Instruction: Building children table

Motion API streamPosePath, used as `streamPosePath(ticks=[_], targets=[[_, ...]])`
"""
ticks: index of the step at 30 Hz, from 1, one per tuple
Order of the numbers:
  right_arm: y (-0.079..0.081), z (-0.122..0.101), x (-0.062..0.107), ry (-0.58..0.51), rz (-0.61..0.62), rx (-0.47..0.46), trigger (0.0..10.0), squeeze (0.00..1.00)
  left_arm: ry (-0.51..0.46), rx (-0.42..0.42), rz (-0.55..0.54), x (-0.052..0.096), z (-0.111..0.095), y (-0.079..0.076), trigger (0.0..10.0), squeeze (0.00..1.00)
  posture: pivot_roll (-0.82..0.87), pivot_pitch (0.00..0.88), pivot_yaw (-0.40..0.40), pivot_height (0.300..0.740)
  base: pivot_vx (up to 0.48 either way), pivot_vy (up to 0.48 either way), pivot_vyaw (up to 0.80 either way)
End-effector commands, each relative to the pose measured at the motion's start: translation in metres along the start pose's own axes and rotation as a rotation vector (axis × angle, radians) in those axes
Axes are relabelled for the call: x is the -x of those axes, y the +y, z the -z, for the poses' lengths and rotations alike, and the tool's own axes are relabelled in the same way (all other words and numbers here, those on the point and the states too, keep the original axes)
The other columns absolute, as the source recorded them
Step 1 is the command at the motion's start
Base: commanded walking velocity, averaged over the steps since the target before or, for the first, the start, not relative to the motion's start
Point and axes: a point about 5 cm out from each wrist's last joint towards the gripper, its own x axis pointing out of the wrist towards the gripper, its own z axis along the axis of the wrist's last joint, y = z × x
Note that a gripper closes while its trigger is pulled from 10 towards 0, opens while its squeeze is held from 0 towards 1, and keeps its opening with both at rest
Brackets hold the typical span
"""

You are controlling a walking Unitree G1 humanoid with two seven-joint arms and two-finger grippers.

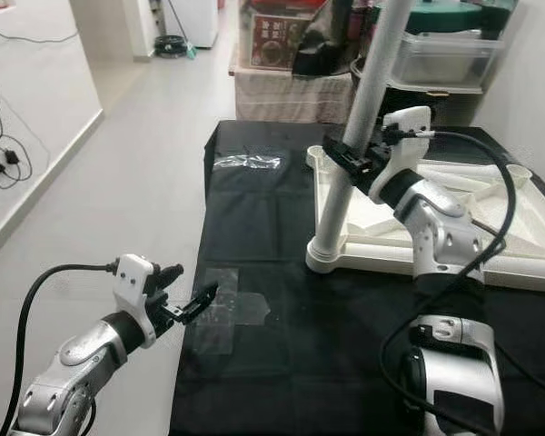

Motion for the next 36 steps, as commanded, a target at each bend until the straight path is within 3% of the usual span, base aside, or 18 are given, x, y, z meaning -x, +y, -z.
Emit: streamPosePath(ticks=[1,6,9,10,11,13,15,16,22,23,24,25,26,27,31,32,36], targets=[[0.013,0.018,-0.009,0.085,-0.083,-0.023,0.0,0.0,0.003,0.0,0.0,0.002,0.001,-0.001,10.0,0.0,0.08,0.0,-0.063,0.74,0.0,0.0,0.0],[0.008,0.029,-0.011,0.126,0.008,-0.07,0.0,0.0,0.004,-0.005,-0.001,0.003,0.0,0.001,10.0,0.0,0.07,0.0,-0.062,0.74,0.0,0.0,0.0],[-0.001,0.046,-0.01,0.186,0.34,-0.111,0.0,0.0,0.006,-0.007,0.003,0.002,0.001,0.0,10.0,0.0,0.06,0.0,-0.057,0.74,0.0,0.0,0.0],[-0.005,0.054,-0.004,0.207,0.514,-0.119,0.0,0.0,0.006,-0.006,0.005,0.001,0.001,0.0,10.0,0.0,0.06,0.0,-0.057,0.74,0.0,0.0,0.0],[-0.005,0.054,-0.004,0.207,0.514,-0.119,0.0,0.0,0.006,-0.006,0.005,0.001,0.001,0.0,10.0,0.0,0.06,0.0,-0.057,0.74,0.0,0.0,0.0],[-0.006,0.068,0.012,0.232,0.777,-0.149,0.0,0.0,0.006,-0.005,0.007,0.0,0.002,-0.002,10.0,0.0,0.06,0.0,-0.058,0.74,0.0,0.0,0.0],[-0.006,0.068,0.012,0.232,0.777,-0.149,0.0,0.0,0.006,-0.005,0.007,0.0,0.002,-0.002,10.0,0.0,0.06,0.0,-0.058,0.74,0.0,0.0,0.0],[0.008,0.085,0.031,0.28,0.987,-0.128,0.0,0.0,0.006,-0.003,0.008,0.0,0.002,-0.002,10.0,0.0,0.06,0.0,-0.063,0.74,0.0,0.0,0.0],[0.015,0.093,0.041,0.317,1.085,-0.087,0.0,0.0,0.006,-0.002,0.008,-0.001,0.002,-0.002,10.0,0.0,0.06,0.0,-0.063,0.74,0.0,0.0,0.0],[0.019,0.098,0.039,0.36,1.073,-0.043,6.5,0.0,0.005,0.0,0.008,-0.001,0.003,-0.003,10.0,0.0,0.06,0.0,-0.071,0.74,0.0,0.0,0.0],[0.023,0.101,0.037,0.39,1.07,-0.013,6.5,0.0,0.005,0.002,0.007,-0.001,0.003,-0.004,10.0,0.0,0.06,0.0,-0.071,0.74,0.0,0.0,0.0],[0.023,0.096,0.034,0.34,1.061,0.0,10.0,0.22,0.006,0.003,0.006,-0.001,0.003,-0.004,10.0,0.0,0.06,0.0,-0.071,0.74,0.0,0.0,0.0],[0.023,0.096,0.034,0.34,1.061,0.0,10.0,0.22,0.006,0.003,0.006,-0.001,0.003,-0.004,10.0,0.0,0.06,0.0,-0.071,0.74,0.0,0.0,0.0],[0.023,0.089,0.029,0.29,1.049,0.006,10.0,1.0,0.006,0.004,0.005,-0.001,0.004,-0.005,10.0,0.0,0.06,0.0,-0.071,0.74,0.0,0.0,0.0],[0.02,0.079,0.02,0.251,1.007,-0.048,10.0,1.0,0.006,0.008,0.004,0.0,0.004,-0.006,10.0,0.0,0.06,0.0,-0.075,0.74,0.0,0.0,0.0],[0.017,0.077,0.017,0.239,0.972,-0.072,10.0,0.0,0.006,0.009,0.004,0.0,0.005,-0.006,10.0,0.0,0.06,0.0,-0.076,0.74,0.0,0.0,0.0],[0.01,0.069,0.014,0.196,0.911,-0.095,10.0,0.0,0.008,0.01,0.004,0.0,0.005,-0.007,10.0,0.0,0.06,0.0,-0.075,0.74,0.0,0.0,0.0]])
